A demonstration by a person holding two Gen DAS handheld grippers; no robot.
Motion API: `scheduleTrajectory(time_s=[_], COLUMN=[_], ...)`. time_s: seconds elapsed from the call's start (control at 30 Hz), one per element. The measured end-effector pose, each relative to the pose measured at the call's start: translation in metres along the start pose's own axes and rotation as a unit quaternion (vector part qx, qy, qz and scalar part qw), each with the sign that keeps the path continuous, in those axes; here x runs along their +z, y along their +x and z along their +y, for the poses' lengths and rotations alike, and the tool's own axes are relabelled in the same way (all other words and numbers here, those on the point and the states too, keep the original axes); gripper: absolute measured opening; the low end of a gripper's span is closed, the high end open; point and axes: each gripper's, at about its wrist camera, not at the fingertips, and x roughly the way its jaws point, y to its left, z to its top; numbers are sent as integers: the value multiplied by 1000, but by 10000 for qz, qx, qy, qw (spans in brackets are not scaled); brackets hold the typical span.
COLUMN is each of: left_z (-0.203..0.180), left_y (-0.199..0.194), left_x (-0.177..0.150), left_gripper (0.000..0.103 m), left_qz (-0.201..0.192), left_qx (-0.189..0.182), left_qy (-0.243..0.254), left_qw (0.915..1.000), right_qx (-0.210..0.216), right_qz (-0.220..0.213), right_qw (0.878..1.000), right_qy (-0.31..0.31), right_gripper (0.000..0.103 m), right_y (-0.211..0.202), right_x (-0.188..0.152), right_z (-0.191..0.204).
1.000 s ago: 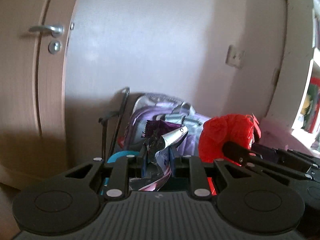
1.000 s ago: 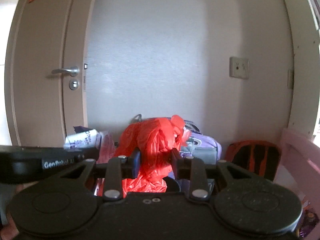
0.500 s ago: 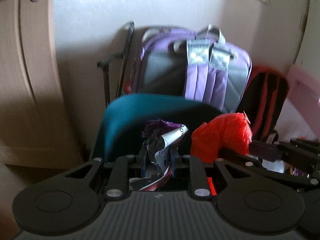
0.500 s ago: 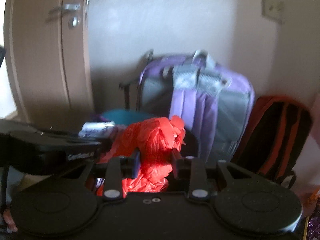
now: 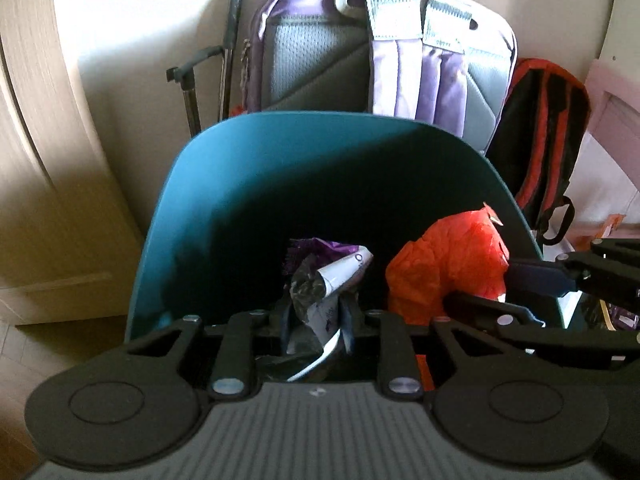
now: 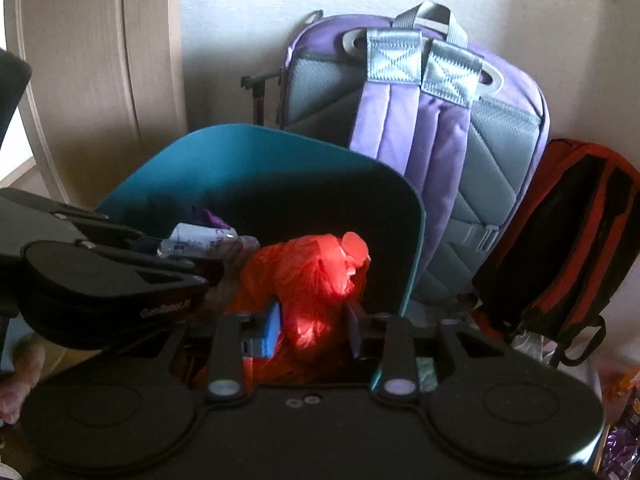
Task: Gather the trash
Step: 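Open both tools to drop the bag and wrapper into the wastebasket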
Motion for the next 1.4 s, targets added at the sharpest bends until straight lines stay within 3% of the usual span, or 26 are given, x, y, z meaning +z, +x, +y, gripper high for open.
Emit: scheduleTrajectory(time_s=[0.17,0.47,0.7,0.83,1.17,1.4], left_z=[1,1,-2,-3,-1,4], left_y=[1,-25,-67,-94,-155,-179], left_x=[-5,-6,-10,-20,-58,-91], left_gripper=[46,58,59,66,67,75], left_qz=[6,-156,-401,-564,-783,-883], left_qx=[65,71,36,71,92,50], left_qy=[-74,-159,-157,-131,-77,-65], left_qw=[10000,9997,9991,9983,9969,9961], right_qx=[-60,-44,-26,-15,65,153], right_qz=[49,-47,-277,-436,-705,-792], right_qw=[10000,9998,9991,9984,9970,9963], right_qy=[-2,206,315,346,317,298], right_gripper=[35,44,57,62,70,77], right_y=[4,-12,-47,-74,-132,-156], right_x=[-3,-7,-10,-14,-35,-56], right_z=[-2,-4,0,6,28,43])
